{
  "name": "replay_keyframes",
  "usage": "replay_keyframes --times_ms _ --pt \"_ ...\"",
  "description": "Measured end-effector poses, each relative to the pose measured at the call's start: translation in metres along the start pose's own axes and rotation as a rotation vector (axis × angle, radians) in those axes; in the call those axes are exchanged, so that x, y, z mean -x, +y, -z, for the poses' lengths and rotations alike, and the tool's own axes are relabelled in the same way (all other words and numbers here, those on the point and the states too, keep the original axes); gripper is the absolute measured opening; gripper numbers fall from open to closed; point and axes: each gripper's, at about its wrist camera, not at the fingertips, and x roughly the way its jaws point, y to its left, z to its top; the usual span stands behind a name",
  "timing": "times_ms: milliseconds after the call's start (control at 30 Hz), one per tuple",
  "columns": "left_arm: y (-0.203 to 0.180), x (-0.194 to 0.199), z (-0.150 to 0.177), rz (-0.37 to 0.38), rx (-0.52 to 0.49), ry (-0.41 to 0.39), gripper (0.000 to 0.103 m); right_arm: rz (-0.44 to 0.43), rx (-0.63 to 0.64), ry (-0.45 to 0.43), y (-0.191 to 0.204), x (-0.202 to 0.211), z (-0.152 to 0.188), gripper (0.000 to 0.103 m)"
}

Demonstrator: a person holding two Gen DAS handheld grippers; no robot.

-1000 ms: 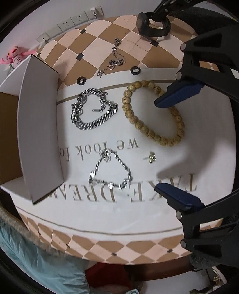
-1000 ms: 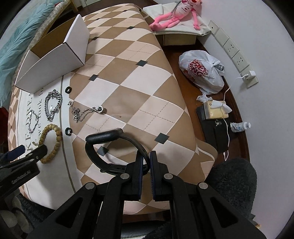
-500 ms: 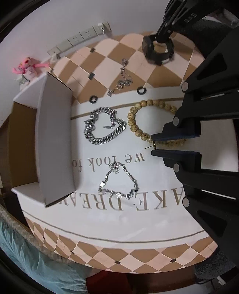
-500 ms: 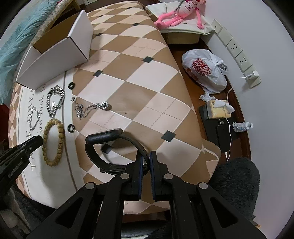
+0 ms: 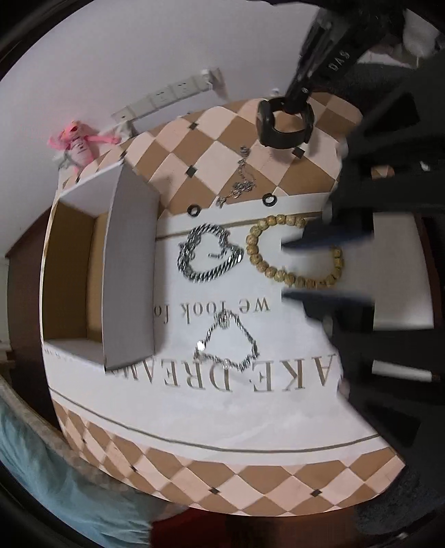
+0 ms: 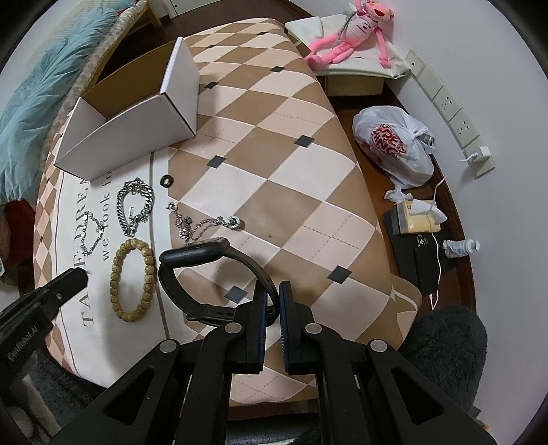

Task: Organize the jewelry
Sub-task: 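Grasp the wooden bead bracelet with the left tool while the right tool holds the watch band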

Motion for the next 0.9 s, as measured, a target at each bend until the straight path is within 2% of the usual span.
replay_keyframes --times_ms 33,67,200,333,400,433,467,500,533,733,900 --pt "-0.006 -0.004 0.000 -0.006 -0.017 0.000 0.069 0.004 -0.005 0.002 -0.002 -0.001 0.001 0.007" --pt "-0.009 -0.008 -0.002 -0.004 -0.029 0.003 0.071 0.007 -0.009 0.005 -0.005 -0.001 0.001 0.007" --pt "-0.028 -0.028 0.005 -0.048 -0.105 0.056 0.071 0.025 -0.036 0.015 -0.020 -0.005 0.004 0.007" --pt "-0.050 -0.044 0.014 -0.119 -0.219 0.051 0.070 0.038 -0.059 0.023 -0.031 -0.010 0.008 0.007" --pt "-0.060 -0.049 0.017 -0.176 -0.285 0.021 0.070 0.042 -0.063 0.026 -0.034 -0.011 0.010 0.007" --pt "-0.064 -0.051 0.018 -0.194 -0.310 0.007 0.065 0.045 -0.064 0.028 -0.035 -0.012 0.010 0.007" --pt "-0.066 -0.051 0.018 -0.180 -0.321 -0.009 0.053 0.046 -0.064 0.029 -0.036 -0.013 0.011 0.007" --pt "-0.067 -0.050 0.018 -0.129 -0.321 -0.008 0.017 0.047 -0.064 0.031 -0.037 -0.013 0.013 0.007" --pt "-0.068 -0.051 0.016 -0.106 -0.315 0.005 0.007 0.048 -0.064 0.033 -0.037 -0.014 0.013 0.007" --pt "-0.063 -0.050 0.013 -0.096 -0.281 0.003 0.007 0.044 -0.061 0.031 -0.037 -0.013 0.015 0.007" --pt "-0.049 -0.026 0.009 -0.046 -0.218 -0.022 0.007 0.032 -0.064 0.013 -0.036 -0.006 0.013 0.007"
